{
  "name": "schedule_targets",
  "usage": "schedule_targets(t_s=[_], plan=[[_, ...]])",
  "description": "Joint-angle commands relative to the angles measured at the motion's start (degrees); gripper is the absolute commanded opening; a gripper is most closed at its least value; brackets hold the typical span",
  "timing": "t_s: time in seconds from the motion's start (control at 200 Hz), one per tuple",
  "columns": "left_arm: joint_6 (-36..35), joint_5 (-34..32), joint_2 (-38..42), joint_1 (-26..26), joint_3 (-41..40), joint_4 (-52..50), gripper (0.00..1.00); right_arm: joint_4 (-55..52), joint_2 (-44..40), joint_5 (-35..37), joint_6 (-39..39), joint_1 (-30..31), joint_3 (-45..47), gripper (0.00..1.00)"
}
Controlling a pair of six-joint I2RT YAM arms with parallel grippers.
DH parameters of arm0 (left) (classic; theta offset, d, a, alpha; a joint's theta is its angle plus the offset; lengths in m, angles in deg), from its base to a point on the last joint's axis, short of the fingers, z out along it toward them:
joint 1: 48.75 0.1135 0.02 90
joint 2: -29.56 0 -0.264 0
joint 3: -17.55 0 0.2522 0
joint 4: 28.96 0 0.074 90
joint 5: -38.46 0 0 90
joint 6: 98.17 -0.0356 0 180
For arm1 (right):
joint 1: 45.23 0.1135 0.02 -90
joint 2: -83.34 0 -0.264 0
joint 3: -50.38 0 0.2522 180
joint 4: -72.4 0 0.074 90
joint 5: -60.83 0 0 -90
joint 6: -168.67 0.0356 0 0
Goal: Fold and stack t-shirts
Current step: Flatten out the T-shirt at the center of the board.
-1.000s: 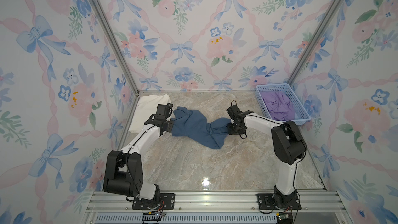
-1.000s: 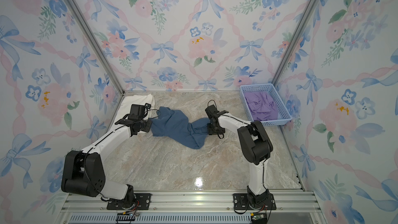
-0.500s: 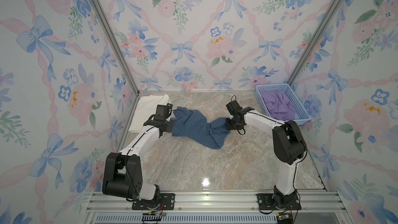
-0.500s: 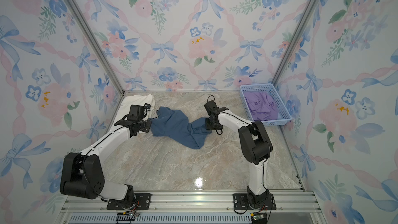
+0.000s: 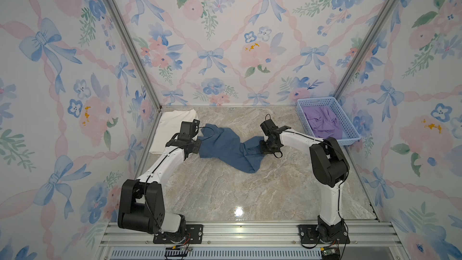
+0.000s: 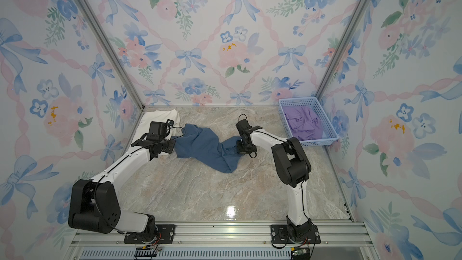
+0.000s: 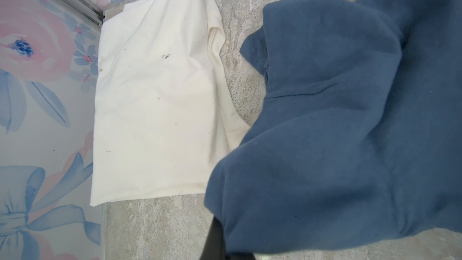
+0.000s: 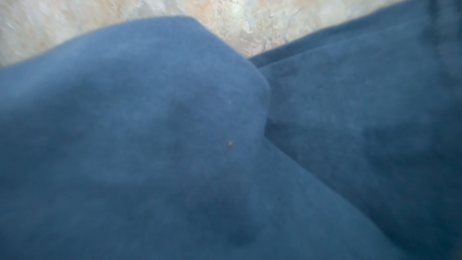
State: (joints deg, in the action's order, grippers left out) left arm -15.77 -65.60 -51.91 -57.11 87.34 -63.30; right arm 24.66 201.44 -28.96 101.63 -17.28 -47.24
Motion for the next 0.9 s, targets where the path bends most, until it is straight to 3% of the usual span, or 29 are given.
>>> schedule_targets(t_s=[0.0, 0.135, 0.26, 0.505, 0.715, 0.895], plan=[[0.6, 0.2, 1.4, 0.7, -0.8, 0.9, 0.00, -0.4, 1.0, -0.8, 0.5, -0.3, 1.9, 0.00], [0.4, -0.2, 1.1, 0.9, -0.3, 0.8, 0.00, -0.7, -3.3, 2.2, 0.2, 0.0, 3.9, 0.00], [-1.0, -0.8, 1.8, 1.8, 1.1, 1.0, 0.00, -5.4, -11.6, 11.8, -1.6, 2.6, 4.1, 0.00], [-2.8, 4.4, 11.0, 6.5, 9.2, 3.8, 0.00, -14.8, -35.2, 31.6, -4.6, 5.6, 1.6, 0.00], [-1.3, 7.8, 18.8, 7.0, 16.9, 4.8, 0.00, -19.6, -49.4, 39.4, -7.6, 7.8, -2.7, 0.00], [-0.6, 8.3, 22.6, 7.0, 22.8, 4.6, 0.00, -17.8, -60.4, 49.1, -12.1, 14.2, -1.4, 0.00]])
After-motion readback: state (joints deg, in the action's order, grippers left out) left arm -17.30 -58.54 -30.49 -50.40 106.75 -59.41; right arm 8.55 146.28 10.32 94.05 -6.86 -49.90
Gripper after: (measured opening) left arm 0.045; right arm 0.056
